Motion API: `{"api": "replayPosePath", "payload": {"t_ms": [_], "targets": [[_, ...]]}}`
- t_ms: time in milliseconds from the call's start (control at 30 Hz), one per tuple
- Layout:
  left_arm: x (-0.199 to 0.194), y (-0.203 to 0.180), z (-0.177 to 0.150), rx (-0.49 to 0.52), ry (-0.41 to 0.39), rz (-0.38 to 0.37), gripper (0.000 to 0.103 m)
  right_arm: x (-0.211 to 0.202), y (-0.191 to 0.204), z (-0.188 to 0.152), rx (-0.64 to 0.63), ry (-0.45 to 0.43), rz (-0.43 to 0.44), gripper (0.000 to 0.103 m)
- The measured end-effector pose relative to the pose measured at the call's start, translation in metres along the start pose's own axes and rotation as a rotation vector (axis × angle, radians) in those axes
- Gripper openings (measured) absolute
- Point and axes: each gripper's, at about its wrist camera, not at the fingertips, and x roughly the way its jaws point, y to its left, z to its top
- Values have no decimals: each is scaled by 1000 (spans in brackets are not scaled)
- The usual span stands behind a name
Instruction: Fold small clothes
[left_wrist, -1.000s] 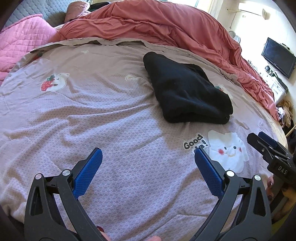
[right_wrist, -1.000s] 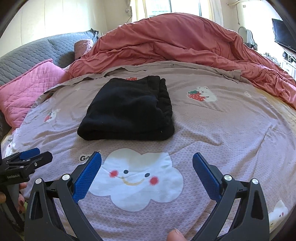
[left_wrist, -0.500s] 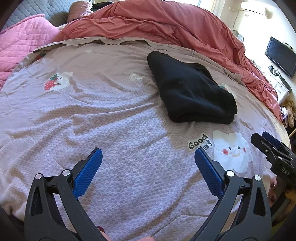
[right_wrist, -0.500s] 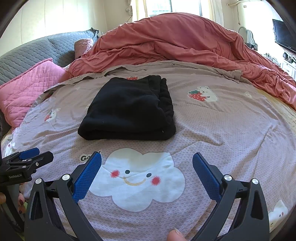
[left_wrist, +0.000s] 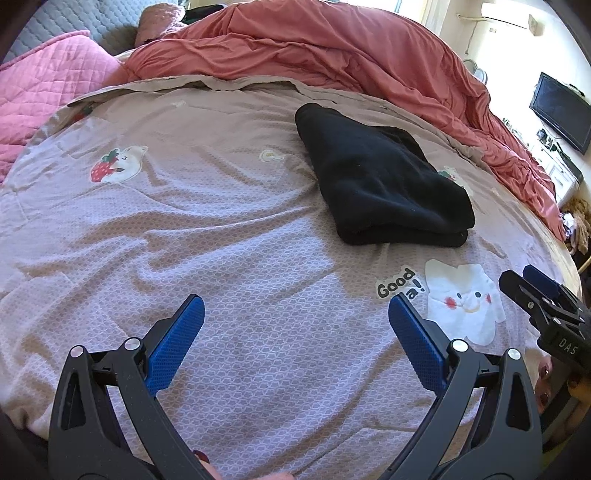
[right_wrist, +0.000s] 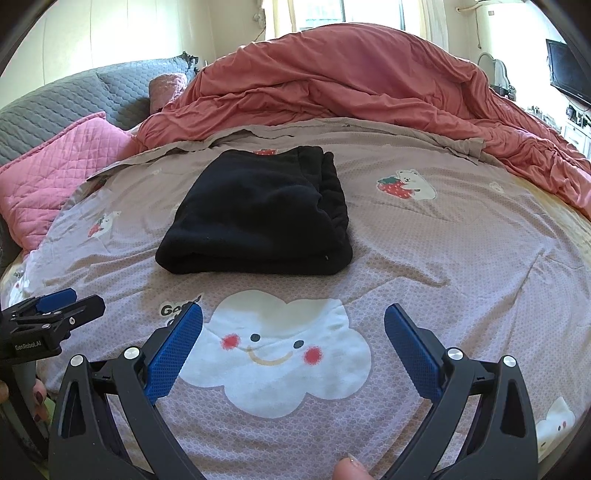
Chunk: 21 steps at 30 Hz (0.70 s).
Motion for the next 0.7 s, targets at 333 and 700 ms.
{"api": "replayPosePath", "payload": {"t_ms": [333, 700], "targets": [[-2, -1, -1, 5, -2, 9, 93, 0, 0, 0, 0, 0, 1, 98], [-3, -1, -1, 5, -3, 19, 94, -1, 1, -1, 0, 2, -2, 98]]}}
